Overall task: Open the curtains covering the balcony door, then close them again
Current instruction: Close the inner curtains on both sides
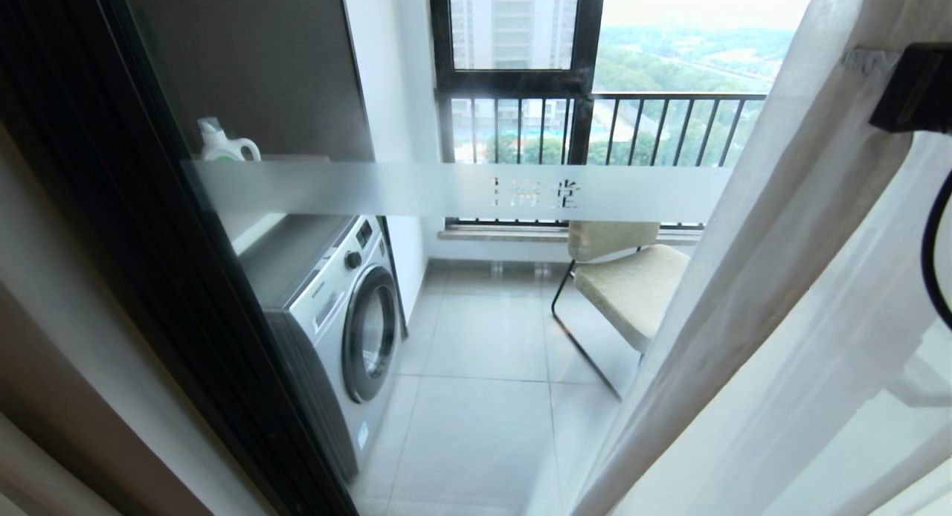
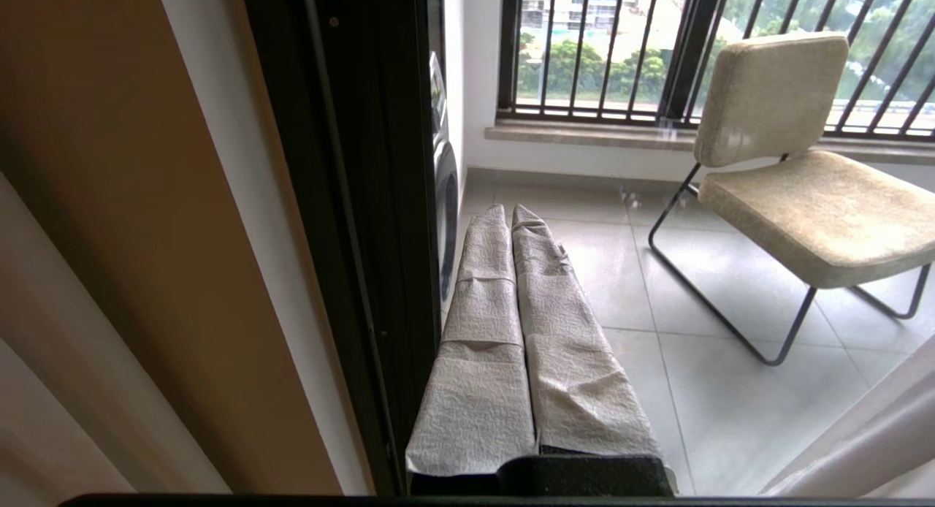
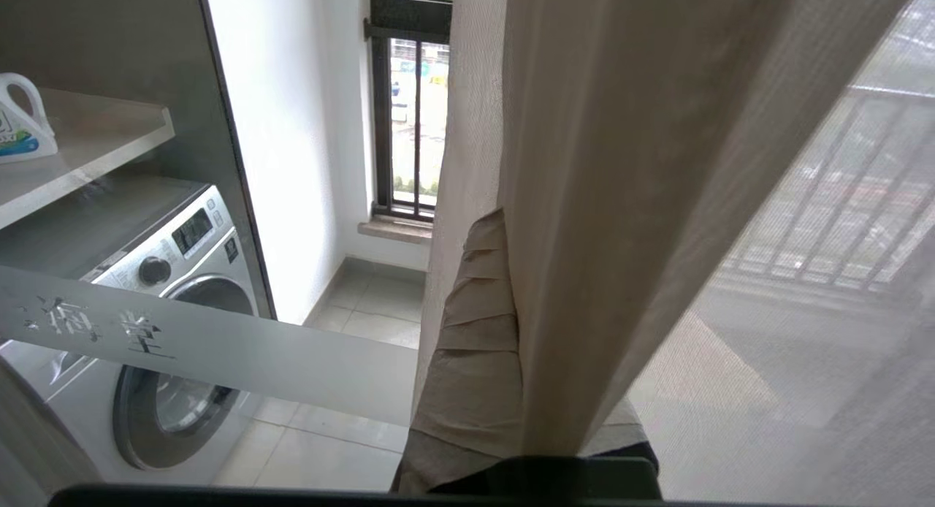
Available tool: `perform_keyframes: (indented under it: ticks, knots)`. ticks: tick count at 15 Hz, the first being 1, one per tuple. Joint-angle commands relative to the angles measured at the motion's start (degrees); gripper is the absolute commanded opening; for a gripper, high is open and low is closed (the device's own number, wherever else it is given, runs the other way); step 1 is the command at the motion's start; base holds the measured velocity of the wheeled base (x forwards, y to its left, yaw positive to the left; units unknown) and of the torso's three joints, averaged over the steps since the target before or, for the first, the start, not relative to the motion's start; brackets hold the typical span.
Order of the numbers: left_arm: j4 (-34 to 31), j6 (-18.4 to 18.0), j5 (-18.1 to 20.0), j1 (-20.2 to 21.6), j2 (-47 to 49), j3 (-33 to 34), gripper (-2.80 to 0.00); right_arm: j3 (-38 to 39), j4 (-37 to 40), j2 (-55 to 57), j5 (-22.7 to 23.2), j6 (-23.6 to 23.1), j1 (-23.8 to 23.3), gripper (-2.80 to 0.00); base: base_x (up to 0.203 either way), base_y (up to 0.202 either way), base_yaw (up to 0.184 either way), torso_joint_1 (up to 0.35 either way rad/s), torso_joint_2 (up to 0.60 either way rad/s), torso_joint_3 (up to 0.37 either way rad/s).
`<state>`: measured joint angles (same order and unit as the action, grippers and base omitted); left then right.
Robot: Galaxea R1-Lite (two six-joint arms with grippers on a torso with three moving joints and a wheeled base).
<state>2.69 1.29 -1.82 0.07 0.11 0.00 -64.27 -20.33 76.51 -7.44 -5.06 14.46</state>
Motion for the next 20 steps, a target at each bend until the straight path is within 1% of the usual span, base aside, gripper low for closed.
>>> perform_keyframes:
  ticks: [1, 3, 4, 6, 9, 12, 17, 19, 20]
  knots:
    - [0.03, 0.03, -0.03, 0.01, -0.02, 0.0, -2.8, -0.16, -0.41, -0.68, -0.03, -0.04, -0.93, -2.8, 0.0, 0.0, 0.0, 0.0, 0.0, 0.0]
    - [0.03, 0.03, -0.03, 0.01, -0.02, 0.0, -2.8, 0.11, -0.23, -1.16, -0.03, -0.04, -0.93, -2.8, 0.0, 0.0, 0.0, 0.0, 0.0, 0.0]
    - [0.03, 0.03, -0.03, 0.01, -0.02, 0.0, -2.8, 0.35, -0.15, -1.61, 0.05, 0.02, -0.93, 0.0, 0.0, 0.0, 0.0, 0.0, 0.0, 0.0]
    - [0.03, 0.03, -0.03, 0.01, -0.02, 0.0, -2.8, 0.56, -0.06, -2.49, 0.05, 0.07, -0.93, 0.0, 0.0, 0.0, 0.0, 0.0, 0.0, 0.0]
    - [0.03, 0.03, -0.03, 0.01, -0.02, 0.0, -2.8, 1.9, 0.09, -5.26, -0.01, 1.68, -1.0, 0.0, 0.0, 0.0, 0.0, 0.0, 0.0, 0.0]
    - [0.03, 0.03, -0.03, 0.01, -0.02, 0.0, -2.8, 5.16, 1.5, -11.66, -0.08, 1.79, -1.09, 0.0, 0.0, 0.0, 0.0, 0.0, 0.0, 0.0]
    - [0.03, 0.03, -0.03, 0.01, -0.02, 0.0, -2.8, 16.28, 10.27, -31.03, -0.1, 1.81, -1.1, 0.0, 0.0, 0.0, 0.0, 0.0, 0.0, 0.0]
    - [0.03, 0.03, -0.03, 0.01, -0.02, 0.0, -2.8, 18.03, 14.92, -34.76, -0.18, 1.81, -1.1, 0.0, 0.0, 0.0, 0.0, 0.0, 0.0, 0.0]
    - [0.03, 0.03, -0.03, 0.01, -0.02, 0.0, -2.8, 18.04, 15.15, -35.07, -0.25, 1.81, -1.1, 0.0, 0.0, 0.0, 0.0, 0.0, 0.0, 0.0]
